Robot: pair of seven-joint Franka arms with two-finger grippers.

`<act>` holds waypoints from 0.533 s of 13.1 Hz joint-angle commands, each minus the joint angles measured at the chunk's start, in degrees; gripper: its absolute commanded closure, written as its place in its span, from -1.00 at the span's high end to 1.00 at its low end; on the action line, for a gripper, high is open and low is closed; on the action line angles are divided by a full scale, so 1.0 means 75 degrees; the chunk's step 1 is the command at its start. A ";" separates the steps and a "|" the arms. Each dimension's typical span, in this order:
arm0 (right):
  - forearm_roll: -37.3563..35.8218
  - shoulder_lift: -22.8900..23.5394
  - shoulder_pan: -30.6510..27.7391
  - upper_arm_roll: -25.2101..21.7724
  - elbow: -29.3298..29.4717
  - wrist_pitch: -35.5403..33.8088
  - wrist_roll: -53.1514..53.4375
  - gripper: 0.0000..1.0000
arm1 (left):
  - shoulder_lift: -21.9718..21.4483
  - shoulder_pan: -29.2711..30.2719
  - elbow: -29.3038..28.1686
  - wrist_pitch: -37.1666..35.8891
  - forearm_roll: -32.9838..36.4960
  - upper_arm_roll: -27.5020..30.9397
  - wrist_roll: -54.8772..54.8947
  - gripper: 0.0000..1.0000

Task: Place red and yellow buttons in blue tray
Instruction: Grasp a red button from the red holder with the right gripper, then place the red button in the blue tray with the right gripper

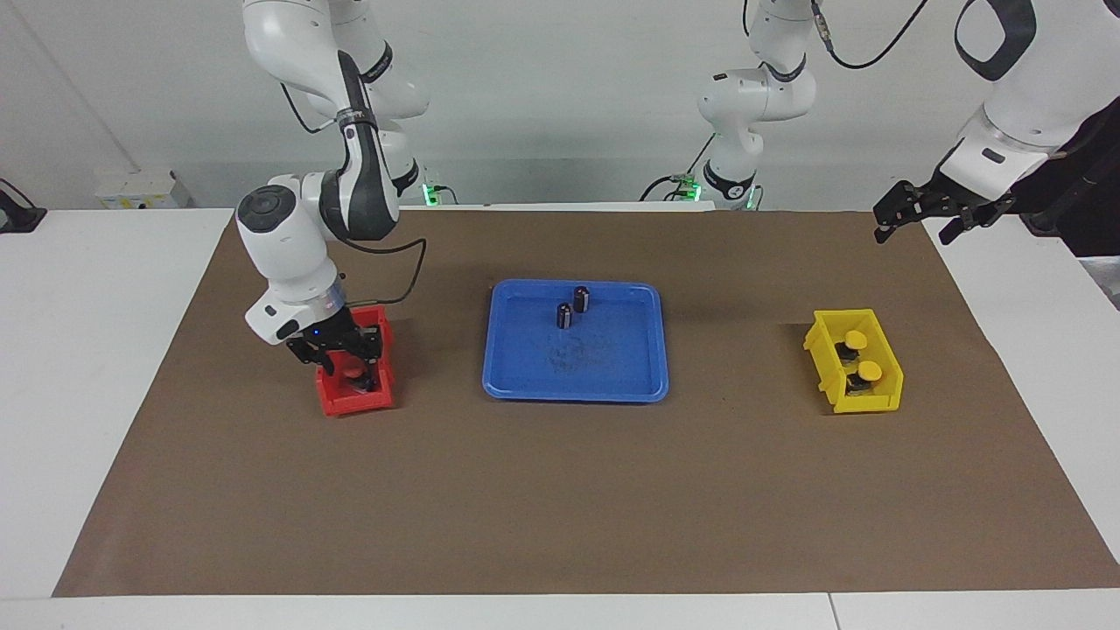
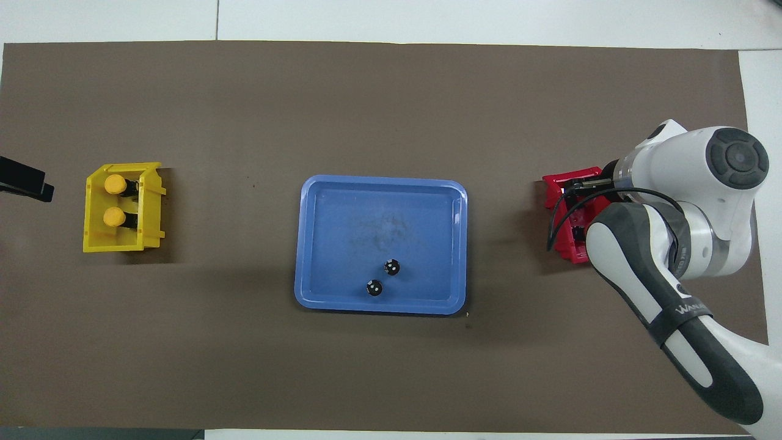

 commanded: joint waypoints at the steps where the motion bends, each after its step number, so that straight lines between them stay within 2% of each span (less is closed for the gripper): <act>1: 0.0183 -0.0117 -0.0086 0.0040 -0.0362 0.0354 -0.0309 0.30 | -0.0215 0.0032 -0.0230 -0.0030 -0.0073 0.0006 -0.0042 1.00; 3: 0.0183 -0.0118 -0.0097 0.0040 -0.0362 0.0331 -0.0391 0.14 | -0.0215 0.0032 -0.0218 -0.0030 -0.0073 0.0006 -0.0054 1.00; 6: 0.0171 -0.0118 -0.0133 0.0029 -0.0293 0.0226 -0.0415 -0.34 | -0.0215 0.0032 -0.0218 -0.0030 -0.0073 0.0006 -0.0042 1.00; 7: 0.0171 -0.0094 -0.0133 0.0029 -0.0130 0.0040 -0.0404 -0.37 | -0.0215 0.0032 -0.0218 -0.0030 -0.0073 0.0006 -0.0042 1.00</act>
